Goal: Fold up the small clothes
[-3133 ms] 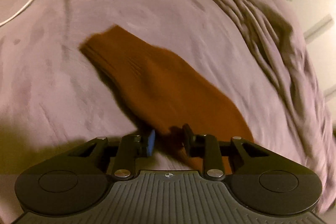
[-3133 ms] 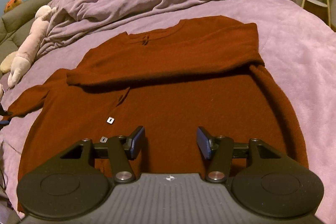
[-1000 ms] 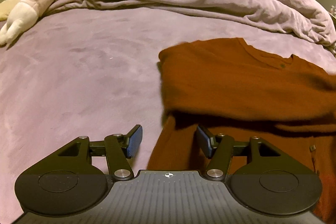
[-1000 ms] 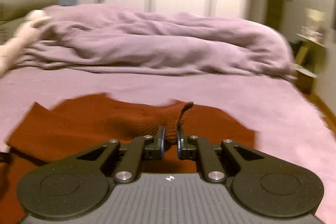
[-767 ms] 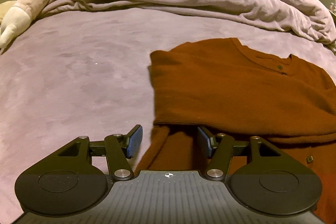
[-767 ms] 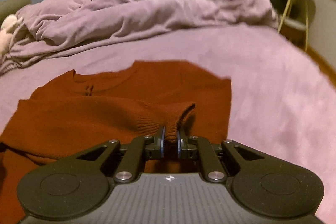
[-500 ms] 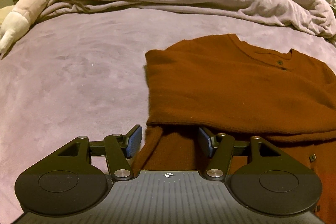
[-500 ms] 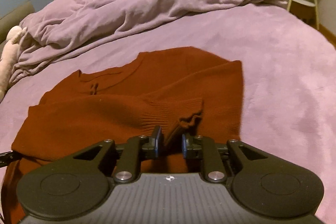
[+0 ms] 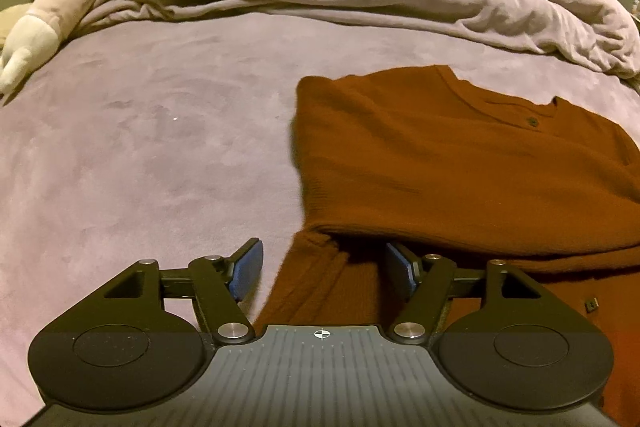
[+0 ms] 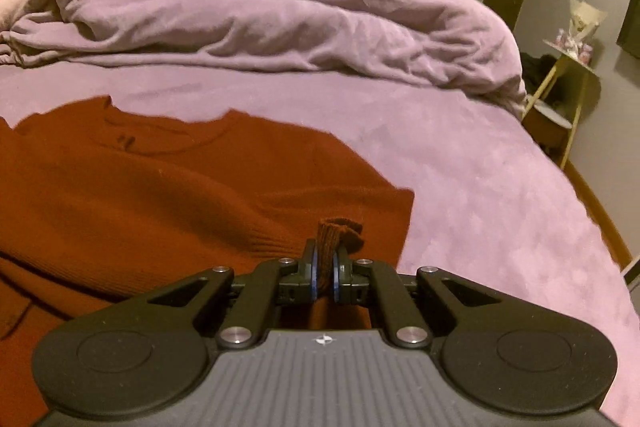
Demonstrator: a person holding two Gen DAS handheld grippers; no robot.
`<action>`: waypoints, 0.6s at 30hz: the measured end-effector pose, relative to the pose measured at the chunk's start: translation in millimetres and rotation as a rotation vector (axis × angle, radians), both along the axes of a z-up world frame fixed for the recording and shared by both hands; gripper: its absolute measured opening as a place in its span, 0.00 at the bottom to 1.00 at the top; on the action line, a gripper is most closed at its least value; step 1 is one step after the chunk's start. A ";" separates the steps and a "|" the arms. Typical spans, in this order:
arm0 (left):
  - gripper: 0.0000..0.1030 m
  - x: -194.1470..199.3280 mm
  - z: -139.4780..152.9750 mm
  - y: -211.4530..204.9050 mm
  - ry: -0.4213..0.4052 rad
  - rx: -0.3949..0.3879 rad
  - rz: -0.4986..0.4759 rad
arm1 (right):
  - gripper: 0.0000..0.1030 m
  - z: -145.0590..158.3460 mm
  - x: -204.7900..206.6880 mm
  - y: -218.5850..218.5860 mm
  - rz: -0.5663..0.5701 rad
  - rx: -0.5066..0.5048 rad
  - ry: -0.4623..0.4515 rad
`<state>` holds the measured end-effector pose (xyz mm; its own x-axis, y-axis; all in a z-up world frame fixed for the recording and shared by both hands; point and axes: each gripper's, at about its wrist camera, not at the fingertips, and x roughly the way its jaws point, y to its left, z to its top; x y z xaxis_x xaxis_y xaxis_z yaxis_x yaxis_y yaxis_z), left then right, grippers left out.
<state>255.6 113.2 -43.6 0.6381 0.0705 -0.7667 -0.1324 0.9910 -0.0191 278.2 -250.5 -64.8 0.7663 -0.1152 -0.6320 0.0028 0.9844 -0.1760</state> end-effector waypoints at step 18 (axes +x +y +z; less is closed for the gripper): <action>0.81 1.9 31.6 -14.3 -0.066 -0.015 -0.056 | 0.07 24.7 -7.5 4.6 -0.024 0.094 -0.087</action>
